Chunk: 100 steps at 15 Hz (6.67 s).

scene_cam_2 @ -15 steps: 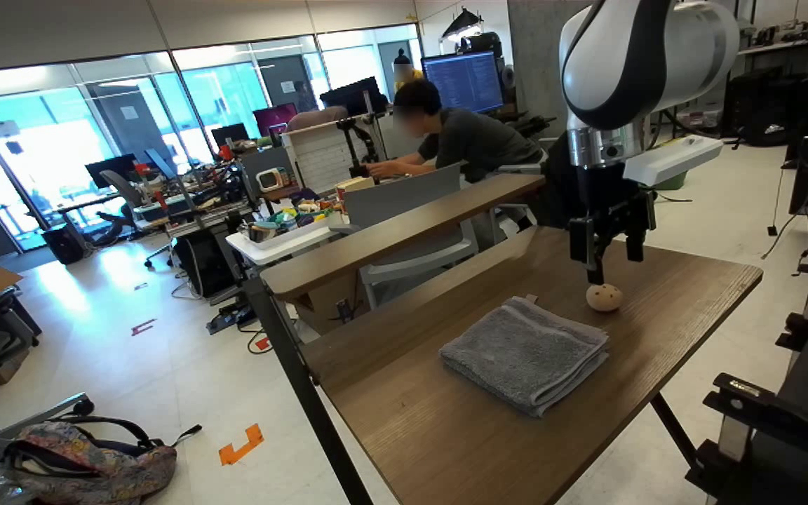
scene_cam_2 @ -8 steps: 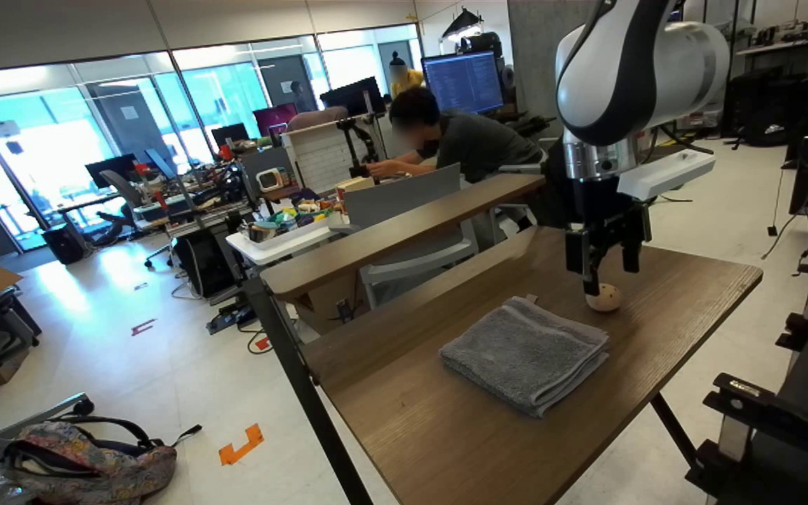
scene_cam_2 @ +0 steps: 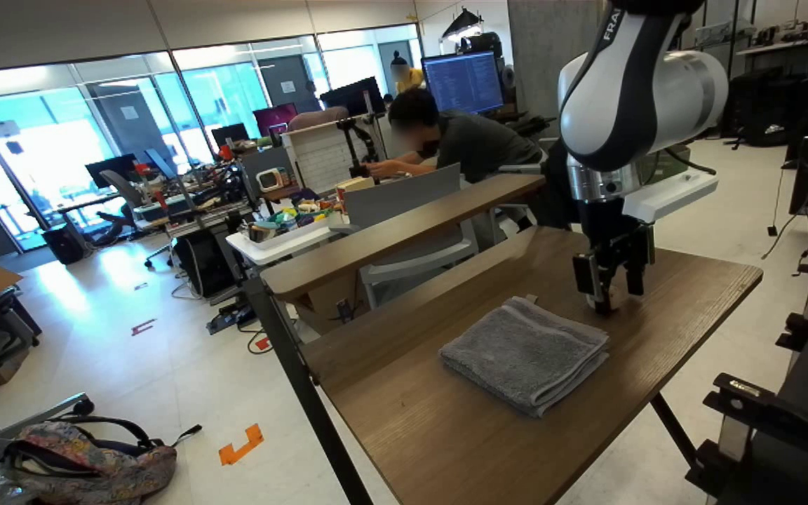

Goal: Move the brown object to the left and use the grey towel to wipe the table

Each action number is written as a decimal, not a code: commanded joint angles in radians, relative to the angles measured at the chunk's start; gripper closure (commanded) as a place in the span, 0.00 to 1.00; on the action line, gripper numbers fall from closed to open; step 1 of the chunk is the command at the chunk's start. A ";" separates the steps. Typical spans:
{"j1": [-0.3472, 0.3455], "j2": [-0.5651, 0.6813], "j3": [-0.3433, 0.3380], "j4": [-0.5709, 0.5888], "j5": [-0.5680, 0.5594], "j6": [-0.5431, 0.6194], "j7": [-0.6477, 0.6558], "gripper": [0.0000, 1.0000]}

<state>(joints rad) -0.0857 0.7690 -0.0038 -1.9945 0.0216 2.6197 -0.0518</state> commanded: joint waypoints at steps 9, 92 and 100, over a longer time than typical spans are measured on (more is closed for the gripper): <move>-0.010 0.003 0.003 0.039 0.003 0.032 -0.023 0.60; 0.092 0.076 0.162 0.216 0.185 0.361 0.247 0.00; 0.200 -0.017 -0.015 0.146 0.093 0.099 0.281 0.00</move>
<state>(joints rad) 0.1178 0.7510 -0.0222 -1.8503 0.1184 2.7187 0.2259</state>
